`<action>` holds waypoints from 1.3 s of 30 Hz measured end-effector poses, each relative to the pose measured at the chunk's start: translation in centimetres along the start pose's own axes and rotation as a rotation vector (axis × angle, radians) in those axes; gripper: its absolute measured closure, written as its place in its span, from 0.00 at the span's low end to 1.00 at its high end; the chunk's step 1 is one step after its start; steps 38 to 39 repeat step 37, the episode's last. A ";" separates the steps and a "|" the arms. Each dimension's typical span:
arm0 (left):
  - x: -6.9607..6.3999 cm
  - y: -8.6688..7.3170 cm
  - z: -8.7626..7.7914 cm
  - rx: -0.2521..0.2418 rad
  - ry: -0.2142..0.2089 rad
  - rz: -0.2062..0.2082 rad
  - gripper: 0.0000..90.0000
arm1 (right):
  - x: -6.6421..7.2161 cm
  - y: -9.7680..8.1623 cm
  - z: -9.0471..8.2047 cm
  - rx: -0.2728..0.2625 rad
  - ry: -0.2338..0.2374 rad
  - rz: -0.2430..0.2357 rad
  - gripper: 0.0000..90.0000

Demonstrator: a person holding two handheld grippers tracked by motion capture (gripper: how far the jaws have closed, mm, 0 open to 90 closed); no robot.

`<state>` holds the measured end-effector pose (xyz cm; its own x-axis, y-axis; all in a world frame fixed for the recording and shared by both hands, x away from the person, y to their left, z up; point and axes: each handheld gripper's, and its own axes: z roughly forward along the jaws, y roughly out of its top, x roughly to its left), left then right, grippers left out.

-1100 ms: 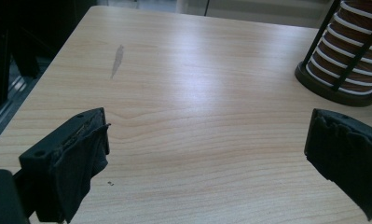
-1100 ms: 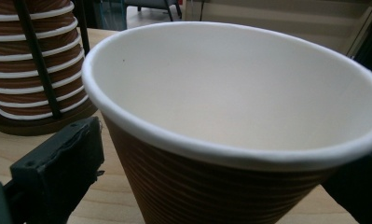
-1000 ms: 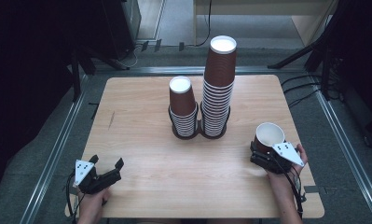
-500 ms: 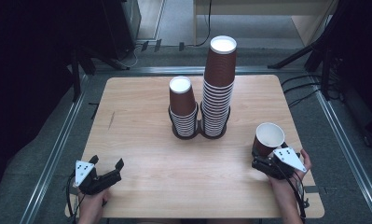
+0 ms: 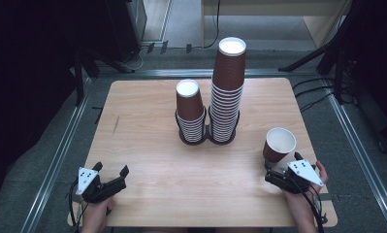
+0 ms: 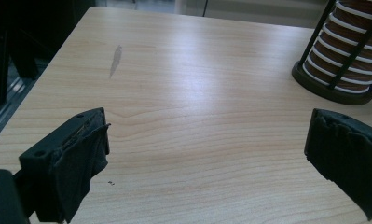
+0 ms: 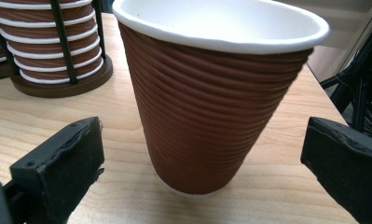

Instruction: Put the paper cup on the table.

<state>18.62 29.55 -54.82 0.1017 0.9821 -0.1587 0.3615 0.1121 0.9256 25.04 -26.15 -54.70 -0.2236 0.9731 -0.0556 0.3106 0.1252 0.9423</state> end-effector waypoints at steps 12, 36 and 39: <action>0.0 0.0 -0.1 -0.003 -0.004 0.000 0.00 | -1.2 -0.3 -0.9 0.007 -0.003 0.032 0.00; -0.1 -0.1 0.0 0.003 -0.006 0.000 0.00 | -4.7 -1.4 -3.3 0.004 -0.077 0.066 0.00; -0.1 -0.1 0.0 0.003 -0.006 0.002 0.00 | -4.7 -1.4 -3.2 0.004 -0.080 0.067 0.00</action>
